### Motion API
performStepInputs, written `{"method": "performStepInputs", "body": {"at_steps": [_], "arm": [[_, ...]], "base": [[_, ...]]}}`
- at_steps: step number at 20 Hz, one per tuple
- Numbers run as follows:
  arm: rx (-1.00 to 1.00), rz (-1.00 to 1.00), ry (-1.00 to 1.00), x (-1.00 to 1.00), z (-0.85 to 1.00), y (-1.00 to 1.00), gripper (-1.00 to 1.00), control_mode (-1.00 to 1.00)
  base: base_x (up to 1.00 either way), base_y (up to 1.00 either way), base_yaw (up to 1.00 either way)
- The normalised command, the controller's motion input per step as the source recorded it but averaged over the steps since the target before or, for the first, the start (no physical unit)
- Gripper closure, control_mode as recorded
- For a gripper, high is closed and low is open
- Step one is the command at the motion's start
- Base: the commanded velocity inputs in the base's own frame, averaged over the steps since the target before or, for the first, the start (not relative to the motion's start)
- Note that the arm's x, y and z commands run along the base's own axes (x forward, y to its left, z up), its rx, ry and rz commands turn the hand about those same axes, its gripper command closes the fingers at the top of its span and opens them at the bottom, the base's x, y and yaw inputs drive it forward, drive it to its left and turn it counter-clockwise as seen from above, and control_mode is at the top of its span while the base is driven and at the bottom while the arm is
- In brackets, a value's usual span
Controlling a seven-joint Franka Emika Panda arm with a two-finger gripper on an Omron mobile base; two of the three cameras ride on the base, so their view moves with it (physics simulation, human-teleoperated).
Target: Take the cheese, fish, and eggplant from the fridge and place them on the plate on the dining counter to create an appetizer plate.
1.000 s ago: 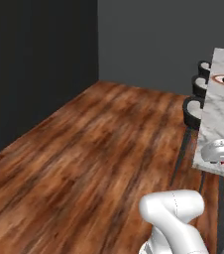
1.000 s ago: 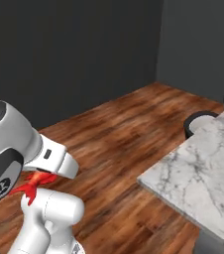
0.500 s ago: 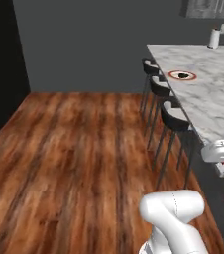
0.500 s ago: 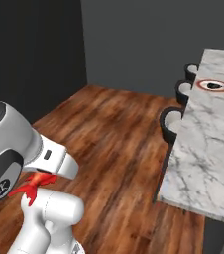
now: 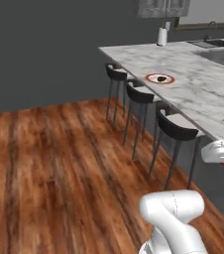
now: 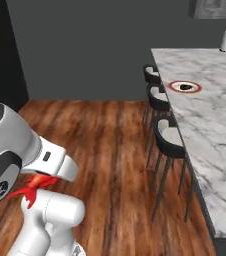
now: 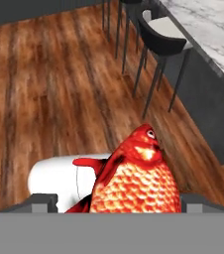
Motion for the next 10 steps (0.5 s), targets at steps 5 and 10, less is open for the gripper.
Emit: {"method": "performStepInputs", "body": {"at_steps": [5,10], "arm": [[0.0,0.0,0.0,0.0,0.0,0.0,1.0,1.0],[0.0,0.0,0.0,0.0,0.0,0.0,1.0,1.0]], "base": [[0.99,1.0,-0.49],[1.0,1.0,-0.51]]}}
